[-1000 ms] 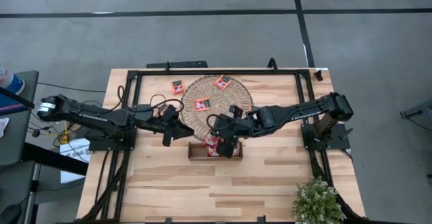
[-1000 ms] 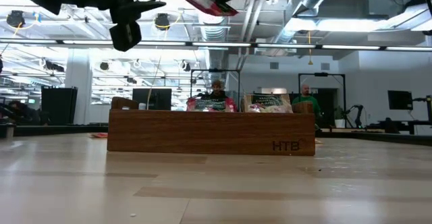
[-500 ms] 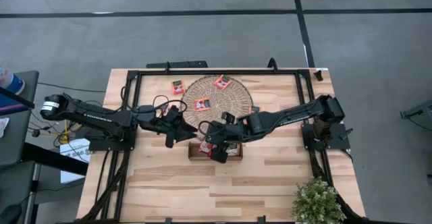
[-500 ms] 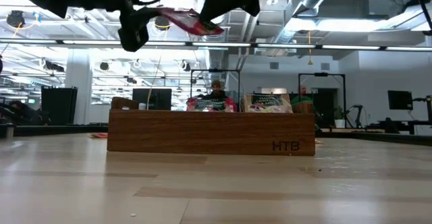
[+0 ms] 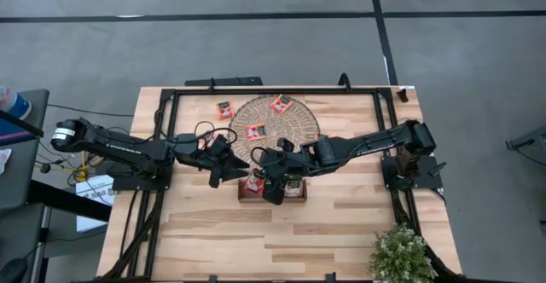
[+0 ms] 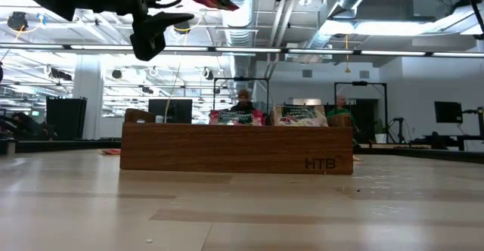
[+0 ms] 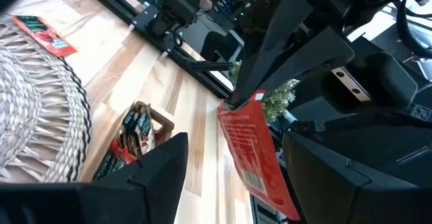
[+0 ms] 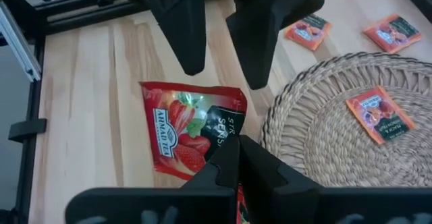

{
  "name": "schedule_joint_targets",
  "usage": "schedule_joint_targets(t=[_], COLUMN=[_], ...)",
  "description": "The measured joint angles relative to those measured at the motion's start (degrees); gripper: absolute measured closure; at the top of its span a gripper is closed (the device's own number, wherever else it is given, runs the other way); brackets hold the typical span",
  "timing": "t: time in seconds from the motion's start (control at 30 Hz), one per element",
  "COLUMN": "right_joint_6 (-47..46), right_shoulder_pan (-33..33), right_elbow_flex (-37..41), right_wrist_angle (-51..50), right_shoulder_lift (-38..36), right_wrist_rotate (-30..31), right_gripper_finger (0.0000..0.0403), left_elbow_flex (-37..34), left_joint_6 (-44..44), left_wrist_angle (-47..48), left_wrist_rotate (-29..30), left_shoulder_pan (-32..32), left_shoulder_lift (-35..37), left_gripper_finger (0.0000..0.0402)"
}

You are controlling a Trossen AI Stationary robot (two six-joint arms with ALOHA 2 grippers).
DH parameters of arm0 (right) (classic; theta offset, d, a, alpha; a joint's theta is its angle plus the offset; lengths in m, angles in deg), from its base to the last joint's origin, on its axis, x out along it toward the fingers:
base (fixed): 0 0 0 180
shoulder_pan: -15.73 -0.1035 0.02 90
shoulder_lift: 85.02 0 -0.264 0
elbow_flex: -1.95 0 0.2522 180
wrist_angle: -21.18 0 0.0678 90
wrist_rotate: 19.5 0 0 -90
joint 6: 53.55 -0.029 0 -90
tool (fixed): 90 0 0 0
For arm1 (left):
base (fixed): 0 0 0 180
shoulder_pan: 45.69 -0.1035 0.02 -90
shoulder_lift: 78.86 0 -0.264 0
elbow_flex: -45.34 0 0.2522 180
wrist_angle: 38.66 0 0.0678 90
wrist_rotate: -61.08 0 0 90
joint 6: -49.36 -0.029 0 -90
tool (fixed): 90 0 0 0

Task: Pick & Place Tea
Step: Put the red tea bag into the middle section of the wooden organizer

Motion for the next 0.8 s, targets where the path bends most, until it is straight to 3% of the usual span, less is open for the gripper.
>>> schedule_joint_targets(t=[0.37, 0.8], right_joint_6=[-0.33, -0.03], right_shoulder_pan=[1.78, 3.54], right_elbow_flex=[0.0, -0.04], right_wrist_angle=[1.01, 3.89], right_shoulder_lift=[0.08, 1.95], right_wrist_rotate=[-1.51, -4.8], right_gripper_finger=[0.0403, 0.0403], left_elbow_flex=[0.0, 0.0], left_joint_6=[0.3, 0.29], left_wrist_angle=[0.17, 3.17], left_wrist_rotate=[4.15, 4.26], left_shoulder_pan=[0.0, 0.02], left_shoulder_lift=[0.0, -0.02], left_gripper_finger=[0.0167, 0.017])
